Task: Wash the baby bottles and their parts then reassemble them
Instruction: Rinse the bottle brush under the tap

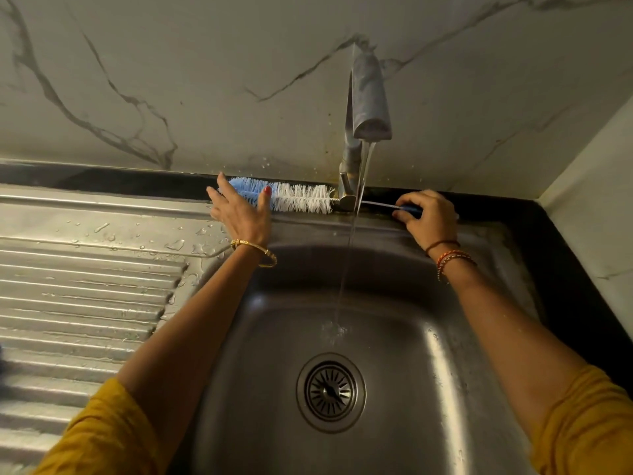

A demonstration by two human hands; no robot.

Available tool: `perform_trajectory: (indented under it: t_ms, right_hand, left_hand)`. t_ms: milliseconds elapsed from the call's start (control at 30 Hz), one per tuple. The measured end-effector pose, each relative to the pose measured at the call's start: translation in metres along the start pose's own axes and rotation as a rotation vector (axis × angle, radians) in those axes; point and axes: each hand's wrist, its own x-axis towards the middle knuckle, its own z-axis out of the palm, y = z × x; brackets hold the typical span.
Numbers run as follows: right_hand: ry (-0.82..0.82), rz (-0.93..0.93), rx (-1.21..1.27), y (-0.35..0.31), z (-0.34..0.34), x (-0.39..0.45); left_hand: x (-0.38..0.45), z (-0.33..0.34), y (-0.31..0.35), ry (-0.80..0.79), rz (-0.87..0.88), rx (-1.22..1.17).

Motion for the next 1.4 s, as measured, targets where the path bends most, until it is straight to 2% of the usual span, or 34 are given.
perform_trajectory:
  t_ms: [367, 667, 800, 900, 967, 1033, 1133, 1267, 1400]
  right_hand:
    - [-0.006, 0.018, -0.048, -0.006, -0.003, -0.008]
    - [-0.028, 0.054, -0.067, -0.014, -0.007, -0.014]
    - [0.043, 0.077, -0.024, -0.025, -0.01, -0.017]
    - [0.082, 0.123, 0.026, -0.04, -0.01, -0.021]
    - [0.025, 0.147, 0.006, -0.044, -0.009, -0.024]
    - [-0.035, 0.172, -0.035, -0.043, -0.009, -0.025]
    - [0.002, 0.189, 0.041, -0.049, -0.015, -0.03]
    - [-0.006, 0.257, 0.195, -0.066, -0.02, -0.051]
    - [-0.021, 0.356, 0.252, -0.084, -0.025, -0.087]
  left_hand:
    - [-0.034, 0.001, 0.007, -0.047, 0.088, -0.024]
    - [-0.052, 0.001, 0.013, -0.093, 0.092, -0.042]
    - [-0.062, -0.001, 0.011, -0.069, 0.105, -0.125]
    - [-0.077, -0.003, 0.014, -0.14, 0.03, -0.269]
    - [-0.086, -0.005, 0.016, -0.2, -0.042, -0.358]
    - [-0.092, -0.005, 0.017, -0.253, -0.079, -0.377]
    - [-0.096, -0.01, 0.015, -0.336, -0.115, -0.4]
    - [-0.104, -0.017, 0.015, -0.437, -0.347, -0.517]
    - [-0.123, -0.029, 0.006, -0.457, -0.448, -0.511]
